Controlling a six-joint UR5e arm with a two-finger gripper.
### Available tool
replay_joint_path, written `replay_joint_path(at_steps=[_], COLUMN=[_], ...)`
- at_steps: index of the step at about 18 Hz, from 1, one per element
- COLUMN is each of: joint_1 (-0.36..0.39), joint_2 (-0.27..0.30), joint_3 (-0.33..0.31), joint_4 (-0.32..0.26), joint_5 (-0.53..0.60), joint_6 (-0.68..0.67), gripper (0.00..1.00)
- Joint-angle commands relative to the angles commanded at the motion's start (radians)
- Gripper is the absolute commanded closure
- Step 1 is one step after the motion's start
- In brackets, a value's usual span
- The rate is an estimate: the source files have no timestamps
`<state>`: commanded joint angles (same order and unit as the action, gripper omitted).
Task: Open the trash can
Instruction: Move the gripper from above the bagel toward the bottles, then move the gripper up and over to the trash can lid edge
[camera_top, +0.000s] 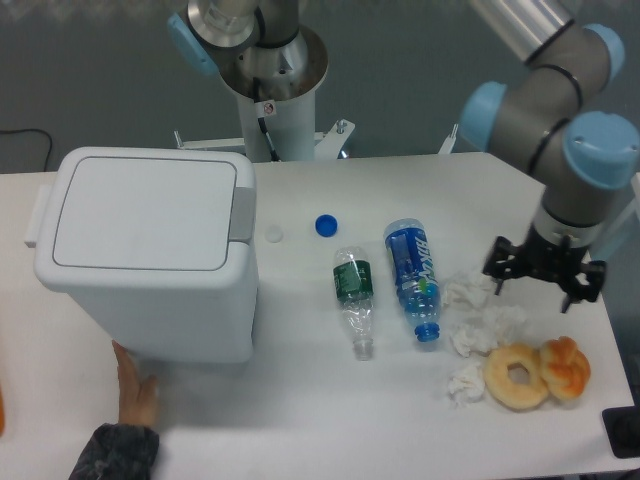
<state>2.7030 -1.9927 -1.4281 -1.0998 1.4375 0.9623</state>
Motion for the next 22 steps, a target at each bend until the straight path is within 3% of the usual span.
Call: replay_joint_path(at_steps=[5,7,10,13,15,17,22], joint_1=[-0.046,-0.068,-0.103,-0.138,-0.157,-0.175,-0.181], joint_2=[0.058,0.086,0.118,0.127,0.14,0.152,0.209], joint_3=[-0.003,-0.005,-0.006,-0.009,-0.014,-0.014,-0.014], joint_4=[-0.015,-0.032,-0.064,-0.08,-0.09,-0.109,-0.161], joint_5=[-0.051,-0.074,-0.074,-0.075,-0.077,-0.078,-0.161], joint_6=[-0.126,-0.155,-0.21,-0.238,-0.243,-0.243,-0.264], gripper=[0.0,0.08,0.28,0.74,0.94,1.0,1.0])
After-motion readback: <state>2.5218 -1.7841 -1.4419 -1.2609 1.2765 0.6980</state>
